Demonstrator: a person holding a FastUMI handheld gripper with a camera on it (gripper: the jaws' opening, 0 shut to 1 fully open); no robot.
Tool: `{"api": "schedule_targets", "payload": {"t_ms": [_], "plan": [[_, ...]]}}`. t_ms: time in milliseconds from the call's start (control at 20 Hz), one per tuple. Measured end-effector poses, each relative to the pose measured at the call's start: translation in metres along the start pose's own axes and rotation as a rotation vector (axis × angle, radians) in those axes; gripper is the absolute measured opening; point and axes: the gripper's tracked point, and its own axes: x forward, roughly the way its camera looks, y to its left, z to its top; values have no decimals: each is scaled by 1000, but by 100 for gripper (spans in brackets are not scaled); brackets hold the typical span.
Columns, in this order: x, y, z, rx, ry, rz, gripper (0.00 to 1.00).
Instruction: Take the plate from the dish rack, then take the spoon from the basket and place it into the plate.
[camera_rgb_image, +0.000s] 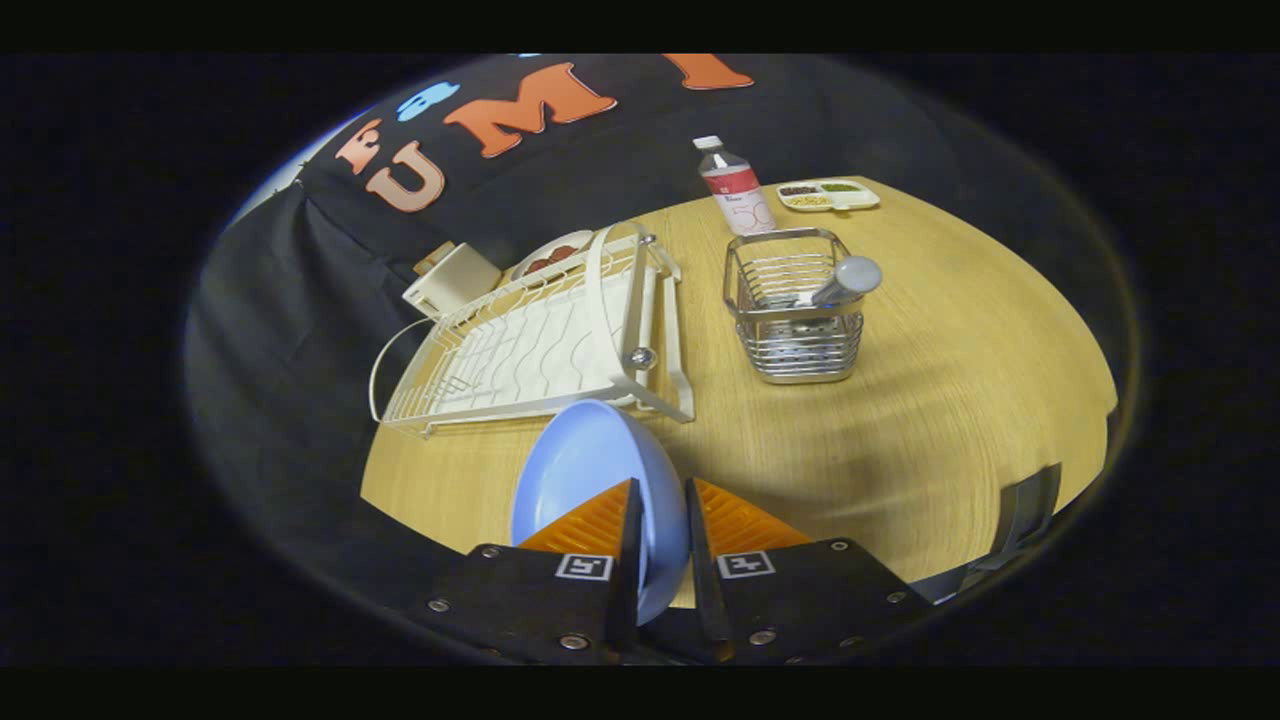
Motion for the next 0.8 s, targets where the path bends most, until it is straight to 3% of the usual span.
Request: {"api": "schedule_targets", "payload": {"t_ms": [200,450,700,800], "plan": [[-2,-4,16,-28,-110,-1,41],[-16,-27,54,-164,-343,-127,66],[-32,-56,94,-314,-573,-299,70],[-37,-59,106,-330,-640,-325,70]]}}
